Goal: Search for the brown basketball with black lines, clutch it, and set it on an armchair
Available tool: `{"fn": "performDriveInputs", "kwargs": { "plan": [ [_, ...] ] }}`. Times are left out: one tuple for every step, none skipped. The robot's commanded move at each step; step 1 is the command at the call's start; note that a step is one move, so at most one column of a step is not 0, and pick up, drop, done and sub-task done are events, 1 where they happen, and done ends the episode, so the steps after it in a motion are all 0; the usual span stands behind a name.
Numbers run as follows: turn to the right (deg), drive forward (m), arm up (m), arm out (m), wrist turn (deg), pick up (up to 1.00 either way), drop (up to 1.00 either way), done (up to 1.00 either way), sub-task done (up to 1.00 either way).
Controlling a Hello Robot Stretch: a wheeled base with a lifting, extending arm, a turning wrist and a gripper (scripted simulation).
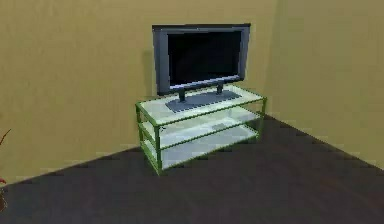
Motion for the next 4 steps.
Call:
{"fn": "performDriveInputs", "kwargs": {
  "plan": [
    [-45.0,0.00,0.00,0.00,0.0,0.00,0.00,0.00,0.00],
    [-45.0,0.00,0.00,0.00,0.0,0.00,0.00,0.00,0.00],
    [-45.0,0.00,0.00,0.00,0.0,0.00,0.00,0.00,0.00],
    [-36.0,0.00,0.00,0.00,0.0,0.00,0.00,0.00,0.00]
  ]
}}
